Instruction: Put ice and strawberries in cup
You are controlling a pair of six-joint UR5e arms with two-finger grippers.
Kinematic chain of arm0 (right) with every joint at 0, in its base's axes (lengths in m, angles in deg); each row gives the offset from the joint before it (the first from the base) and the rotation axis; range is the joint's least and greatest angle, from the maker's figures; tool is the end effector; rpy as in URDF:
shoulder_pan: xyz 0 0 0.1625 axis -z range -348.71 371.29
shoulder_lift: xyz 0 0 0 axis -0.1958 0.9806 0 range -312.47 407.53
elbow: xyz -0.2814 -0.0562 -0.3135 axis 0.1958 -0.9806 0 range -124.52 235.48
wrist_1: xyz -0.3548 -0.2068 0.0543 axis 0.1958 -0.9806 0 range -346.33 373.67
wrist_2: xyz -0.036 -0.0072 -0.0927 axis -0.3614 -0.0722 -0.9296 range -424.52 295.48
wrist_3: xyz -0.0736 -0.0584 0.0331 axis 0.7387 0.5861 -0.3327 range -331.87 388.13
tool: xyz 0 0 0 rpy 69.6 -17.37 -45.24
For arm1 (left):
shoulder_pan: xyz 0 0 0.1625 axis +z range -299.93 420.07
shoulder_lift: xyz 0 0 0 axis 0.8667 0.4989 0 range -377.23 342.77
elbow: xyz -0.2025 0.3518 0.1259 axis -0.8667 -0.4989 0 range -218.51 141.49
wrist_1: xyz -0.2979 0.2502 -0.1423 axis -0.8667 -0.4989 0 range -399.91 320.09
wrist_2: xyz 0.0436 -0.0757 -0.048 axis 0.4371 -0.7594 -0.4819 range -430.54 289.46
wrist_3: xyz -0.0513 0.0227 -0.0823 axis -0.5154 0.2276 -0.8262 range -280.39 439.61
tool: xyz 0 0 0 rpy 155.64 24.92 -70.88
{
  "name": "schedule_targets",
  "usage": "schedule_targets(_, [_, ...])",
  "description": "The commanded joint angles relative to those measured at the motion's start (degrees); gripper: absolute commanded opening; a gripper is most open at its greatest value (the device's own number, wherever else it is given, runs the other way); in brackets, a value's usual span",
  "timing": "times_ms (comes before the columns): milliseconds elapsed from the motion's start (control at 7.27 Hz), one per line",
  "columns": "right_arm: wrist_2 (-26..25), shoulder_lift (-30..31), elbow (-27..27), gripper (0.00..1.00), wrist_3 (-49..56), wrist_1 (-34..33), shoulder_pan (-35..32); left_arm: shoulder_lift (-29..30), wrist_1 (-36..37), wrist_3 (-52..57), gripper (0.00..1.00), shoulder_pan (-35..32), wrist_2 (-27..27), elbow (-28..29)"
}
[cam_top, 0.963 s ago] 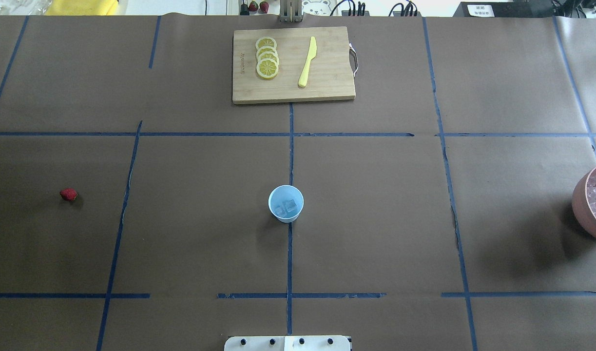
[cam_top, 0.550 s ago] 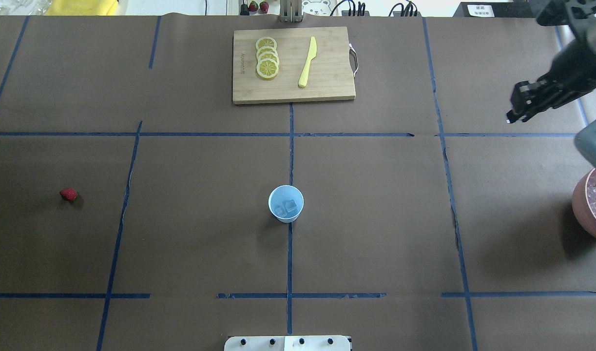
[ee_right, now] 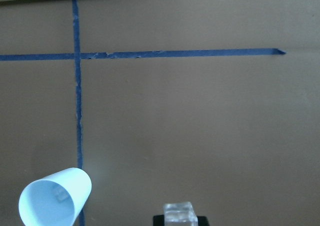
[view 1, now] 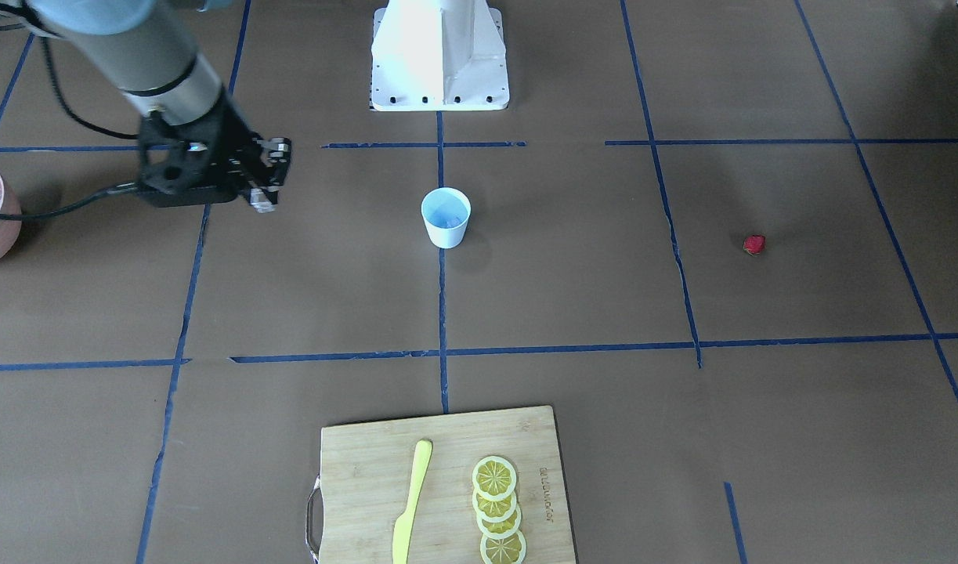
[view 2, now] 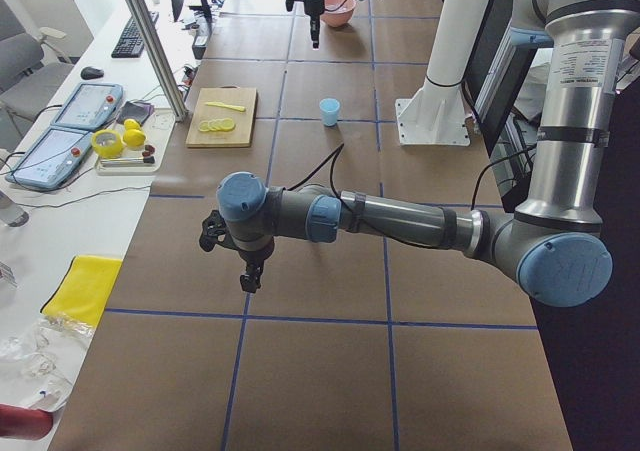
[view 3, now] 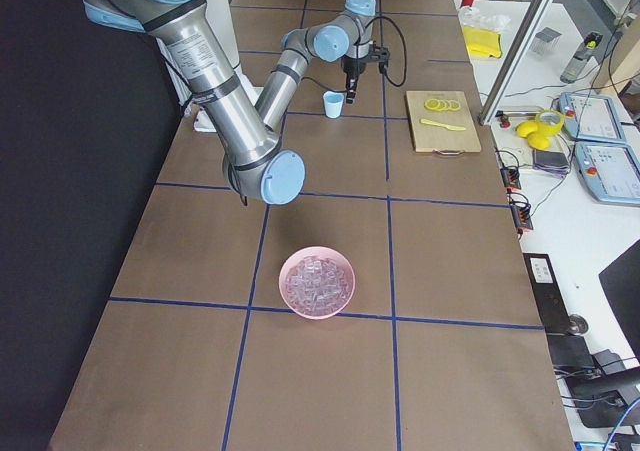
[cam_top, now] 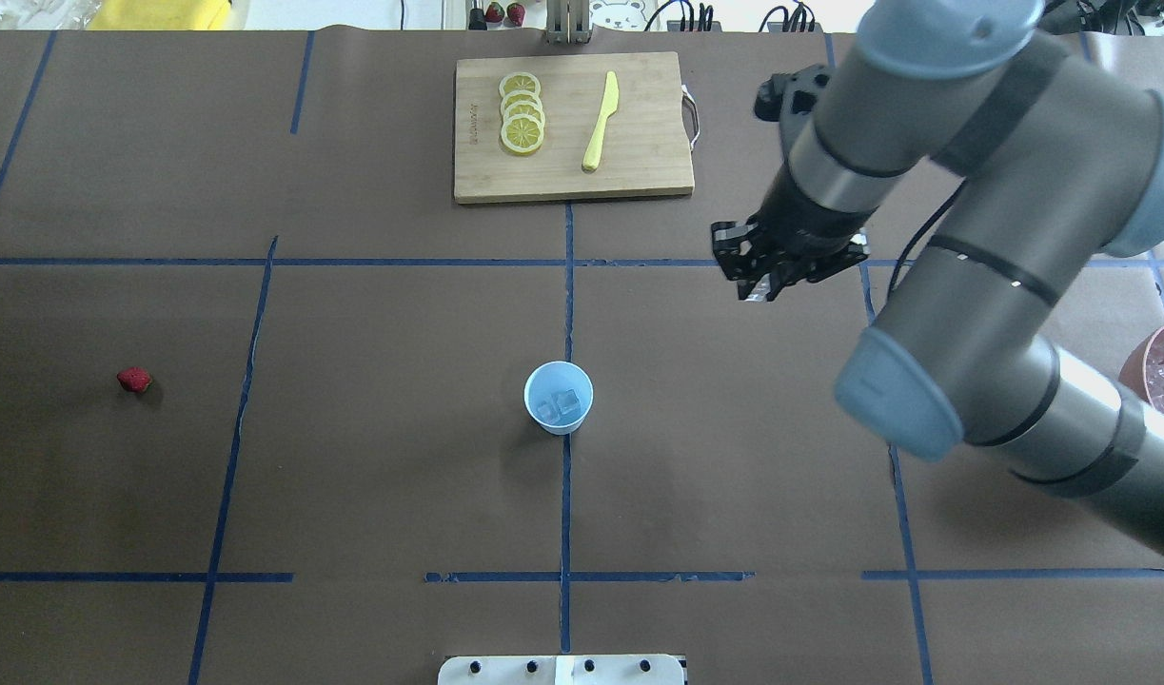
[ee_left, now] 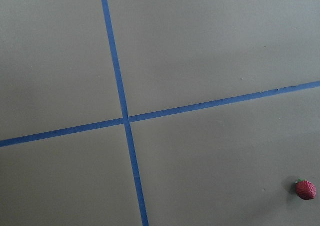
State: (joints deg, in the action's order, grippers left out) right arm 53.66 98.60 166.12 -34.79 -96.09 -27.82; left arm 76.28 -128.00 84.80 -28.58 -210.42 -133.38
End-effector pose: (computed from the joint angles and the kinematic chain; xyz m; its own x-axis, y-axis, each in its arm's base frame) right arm -0.4100 -0.4446 0.1585 0.6770 0.0334 0.7352 -0.0149 0.9994 -0.0316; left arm -0.0450 -0.5215 0.5821 0.6375 0.1907 -0.7465 -0.0813 0.9801 0.1809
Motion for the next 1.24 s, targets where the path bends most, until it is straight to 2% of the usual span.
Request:
schedule_targets(0, [-6.88,-10.50,-10.29,0.00,-9.38,1.21,8.49,0.00,0.02,0.00,1.00,0.06,0.05,0.30])
schedule_targets(275, [-10.42,-13.10,-18.85,0.00,-13.18,9.18,12.12,0.00,-0.07,0.00,1.00,0.33,0.05,0.56])
schedule_targets(963, [-10.43,-12.48,-18.62,0.04,-13.20,6.59,13.36,0.00,-0.07,0.00,1.00,0.42,0.14,0.65])
schedule_targets(1100, [-10.34,-12.48,-18.70,0.30,-13.20,6.58,13.36,0.09,-0.07,0.00,1.00,0.42,0.05,0.65])
